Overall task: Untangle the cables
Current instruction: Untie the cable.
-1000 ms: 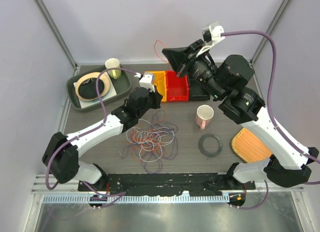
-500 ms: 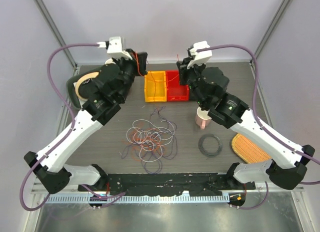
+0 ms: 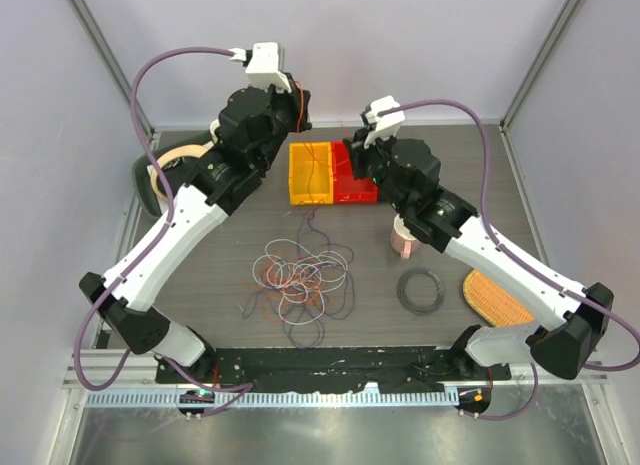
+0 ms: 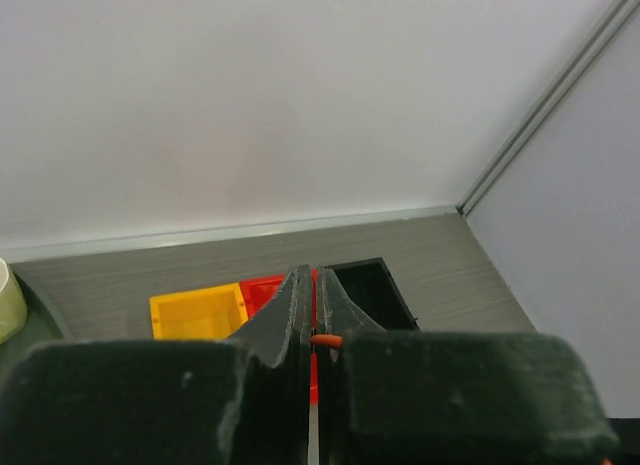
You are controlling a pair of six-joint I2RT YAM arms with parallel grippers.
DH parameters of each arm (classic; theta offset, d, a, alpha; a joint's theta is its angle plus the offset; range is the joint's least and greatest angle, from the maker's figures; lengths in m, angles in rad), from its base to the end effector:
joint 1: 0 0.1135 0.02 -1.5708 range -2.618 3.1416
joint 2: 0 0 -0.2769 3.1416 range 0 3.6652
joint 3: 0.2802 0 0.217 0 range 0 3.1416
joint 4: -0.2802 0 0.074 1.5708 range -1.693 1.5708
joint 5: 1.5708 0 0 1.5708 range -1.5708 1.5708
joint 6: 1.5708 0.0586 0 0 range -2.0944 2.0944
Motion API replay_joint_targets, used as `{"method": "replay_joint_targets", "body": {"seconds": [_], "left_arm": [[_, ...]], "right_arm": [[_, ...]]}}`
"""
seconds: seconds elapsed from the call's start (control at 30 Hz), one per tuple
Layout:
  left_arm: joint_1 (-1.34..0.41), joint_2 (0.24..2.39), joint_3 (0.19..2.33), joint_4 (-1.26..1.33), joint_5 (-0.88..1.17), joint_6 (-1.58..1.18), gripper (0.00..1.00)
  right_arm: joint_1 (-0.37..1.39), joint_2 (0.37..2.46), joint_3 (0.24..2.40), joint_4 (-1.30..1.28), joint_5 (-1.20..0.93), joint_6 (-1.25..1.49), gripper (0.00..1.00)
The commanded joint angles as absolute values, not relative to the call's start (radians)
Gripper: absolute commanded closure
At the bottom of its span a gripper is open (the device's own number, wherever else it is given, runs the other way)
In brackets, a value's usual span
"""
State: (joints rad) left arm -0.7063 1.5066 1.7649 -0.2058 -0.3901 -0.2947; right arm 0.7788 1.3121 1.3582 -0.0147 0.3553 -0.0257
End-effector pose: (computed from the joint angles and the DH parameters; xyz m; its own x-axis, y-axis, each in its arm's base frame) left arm 0.2553 -0.1885 0.5078 -0.0522 -0.3085 -0.9498 0.3095 0.8992 -0.3091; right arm 0.2162 0.1847 0.4548 0.0329 -0.0014 -0.9995 -0.4104 0.9118 -0.0148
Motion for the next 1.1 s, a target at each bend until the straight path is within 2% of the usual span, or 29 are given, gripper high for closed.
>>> {"method": "replay_joint_targets", "body": {"seconds": [0.0, 0.1, 0.17, 0.2, 0.3, 0.37, 0.47, 0.67, 0.9, 1.03, 1.07], "left_arm": [[-0.704, 1.427, 1.787, -0.221, -0.357, -0.294, 1.0], [-0.704, 1.41, 1.792, -0.242, -0.426, -0.296, 1.0], [-0.703, 1.419, 1.834, -0.259, -0.457, -0.275, 1.0], [-0.703, 1.428, 1.857, -0.294, -0.477, -0.267, 1.0], [-0.696, 1.45, 1.953, -0.371, -0.502, -0.249, 1.0], [-0.695, 1.445, 1.973, -0.38, -0.494, -0.25, 1.0], [-0.695, 1.419, 1.968, -0.385, -0.471, -0.27, 1.0], [-0.695, 1.358, 1.927, -0.408, -0.471, -0.313, 1.0], [-0.695, 1.287, 1.859, -0.388, -0.466, -0.334, 1.0], [-0.695, 1.264, 1.845, -0.394, -0.474, -0.324, 1.0], [-0.693, 1.259, 1.836, -0.394, -0.48, -0.319, 1.0]], "right_arm": [[0.772, 1.234, 1.227, 0.046, 0.109, 0.029, 0.76], [0.772, 1.2, 1.103, 0.046, 0.132, 0.08, 0.33], [0.772, 1.16, 1.017, 0.037, 0.135, 0.106, 0.27], [0.772, 1.146, 0.99, 0.035, 0.126, 0.107, 0.21], [0.772, 1.094, 0.878, 0.076, 0.025, 0.033, 0.18], [0.772, 1.083, 0.806, 0.13, -0.118, -0.073, 0.16], [0.772, 1.145, 0.73, 0.259, -0.301, -0.202, 0.14], [0.772, 1.373, 0.689, 0.625, -0.316, -0.178, 0.13], [0.772, 1.731, 0.84, 0.929, -0.367, -0.081, 0.13], [0.765, 1.893, 0.997, 0.971, -0.353, -0.043, 0.18], [0.765, 1.926, 1.015, 0.963, -0.359, -0.035, 0.24]]}}
